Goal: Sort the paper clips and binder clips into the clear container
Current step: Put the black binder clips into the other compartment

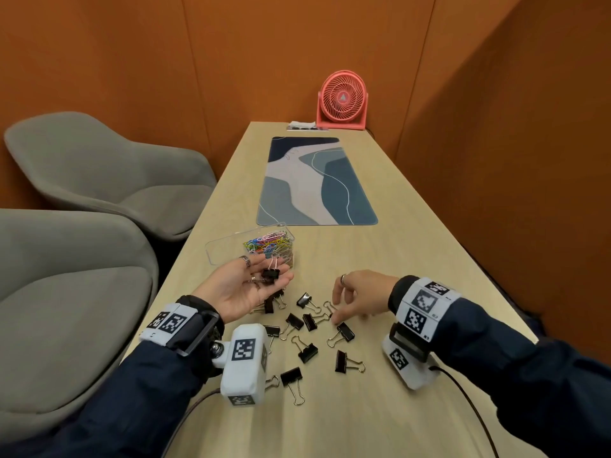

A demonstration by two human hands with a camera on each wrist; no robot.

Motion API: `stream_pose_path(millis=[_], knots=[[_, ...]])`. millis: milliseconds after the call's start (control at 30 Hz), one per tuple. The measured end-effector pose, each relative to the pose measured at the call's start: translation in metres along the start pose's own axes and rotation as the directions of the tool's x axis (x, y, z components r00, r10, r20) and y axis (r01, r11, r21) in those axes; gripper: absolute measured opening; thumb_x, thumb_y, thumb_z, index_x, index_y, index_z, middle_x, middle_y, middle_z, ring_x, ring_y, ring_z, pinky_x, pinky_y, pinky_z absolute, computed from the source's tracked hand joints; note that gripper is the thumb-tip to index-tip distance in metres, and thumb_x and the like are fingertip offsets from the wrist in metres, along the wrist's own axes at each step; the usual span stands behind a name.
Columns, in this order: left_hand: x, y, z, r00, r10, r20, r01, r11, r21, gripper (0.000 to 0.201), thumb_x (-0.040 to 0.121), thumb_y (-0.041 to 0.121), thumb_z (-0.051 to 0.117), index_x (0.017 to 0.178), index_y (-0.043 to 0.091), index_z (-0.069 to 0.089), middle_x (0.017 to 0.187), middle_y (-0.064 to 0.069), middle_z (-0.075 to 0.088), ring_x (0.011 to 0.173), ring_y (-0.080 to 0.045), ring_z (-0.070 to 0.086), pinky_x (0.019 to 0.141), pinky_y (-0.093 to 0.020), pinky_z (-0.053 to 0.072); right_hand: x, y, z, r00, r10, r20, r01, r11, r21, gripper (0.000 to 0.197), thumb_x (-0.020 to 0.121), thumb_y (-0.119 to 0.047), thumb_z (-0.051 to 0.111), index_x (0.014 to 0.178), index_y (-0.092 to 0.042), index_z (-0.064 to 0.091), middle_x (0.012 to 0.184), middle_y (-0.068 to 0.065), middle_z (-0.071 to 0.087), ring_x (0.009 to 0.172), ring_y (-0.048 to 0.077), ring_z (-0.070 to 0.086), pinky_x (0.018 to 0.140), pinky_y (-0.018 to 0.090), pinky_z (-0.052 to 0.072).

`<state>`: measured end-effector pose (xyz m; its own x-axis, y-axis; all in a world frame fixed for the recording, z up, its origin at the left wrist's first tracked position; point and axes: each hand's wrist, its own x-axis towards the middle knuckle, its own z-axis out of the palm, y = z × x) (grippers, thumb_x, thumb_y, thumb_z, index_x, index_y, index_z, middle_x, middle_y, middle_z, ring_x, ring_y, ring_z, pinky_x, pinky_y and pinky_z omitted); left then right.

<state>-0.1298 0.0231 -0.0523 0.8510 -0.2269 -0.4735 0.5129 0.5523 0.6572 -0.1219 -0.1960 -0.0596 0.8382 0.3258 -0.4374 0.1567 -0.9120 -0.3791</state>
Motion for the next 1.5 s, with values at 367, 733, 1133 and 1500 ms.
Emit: stream_pose_path(millis=[367, 733, 1133, 1500], knots=[[0.0, 0.002, -0.006, 1.0, 0.017, -0.003, -0.017, 0.997, 0.073, 0.028, 0.098, 0.015, 0.042, 0.101, -0.008, 0.056, 0.093, -0.024, 0.063, 0.068, -0.035, 0.07, 0.069, -0.041, 0.056, -0.001, -0.022, -0.004, 0.944, -0.12, -0.306, 0.147, 0.987, 0.067, 0.018, 0.075, -0.02, 0.068, 0.087, -0.017, 0.054, 0.079, -0.005, 0.052, 0.069, 0.011, 0.05, 0.06, 0.017, 0.039], [-0.004, 0.01, -0.006, 0.998, 0.03, 0.05, -0.028, 0.999, -0.042, 0.039, 0.101, 0.024, 0.035, 0.097, -0.008, 0.056, 0.087, -0.023, 0.069, 0.068, -0.031, 0.071, 0.06, -0.04, 0.059, 0.012, -0.088, -0.008, 0.803, -0.395, -0.446, 0.432, 0.901, -0.02, 0.025, 0.081, -0.025, 0.068, 0.104, -0.015, 0.068, 0.082, -0.008, 0.061, 0.069, 0.0, 0.052, 0.062, 0.005, 0.035], [-0.016, 0.051, -0.023, 0.994, 0.104, -0.026, -0.104, 0.994, -0.017, 0.019, 0.095, -0.004, 0.039, 0.11, -0.008, 0.05, 0.094, -0.023, 0.057, 0.092, -0.033, 0.06, 0.067, -0.043, 0.058, 0.059, -0.088, -0.035, 0.899, -0.238, -0.366, 0.223, 0.971, -0.084, 0.086, 0.075, -0.041, 0.073, 0.145, -0.021, 0.026, 0.147, 0.001, 0.033, 0.134, 0.024, 0.028, 0.111, 0.043, 0.03], [-0.001, 0.087, -0.016, 0.98, 0.064, -0.187, 0.057, 0.816, 0.576, 0.016, 0.096, -0.005, 0.04, 0.086, -0.007, 0.053, 0.087, -0.019, 0.052, 0.08, -0.03, 0.056, 0.048, -0.027, 0.057, 0.074, -0.088, -0.033, 0.938, -0.216, -0.27, 0.158, 0.962, -0.221, 0.069, 0.084, -0.02, 0.067, 0.143, -0.026, 0.031, 0.14, 0.005, 0.042, 0.128, 0.028, 0.037, 0.107, 0.042, 0.036]])
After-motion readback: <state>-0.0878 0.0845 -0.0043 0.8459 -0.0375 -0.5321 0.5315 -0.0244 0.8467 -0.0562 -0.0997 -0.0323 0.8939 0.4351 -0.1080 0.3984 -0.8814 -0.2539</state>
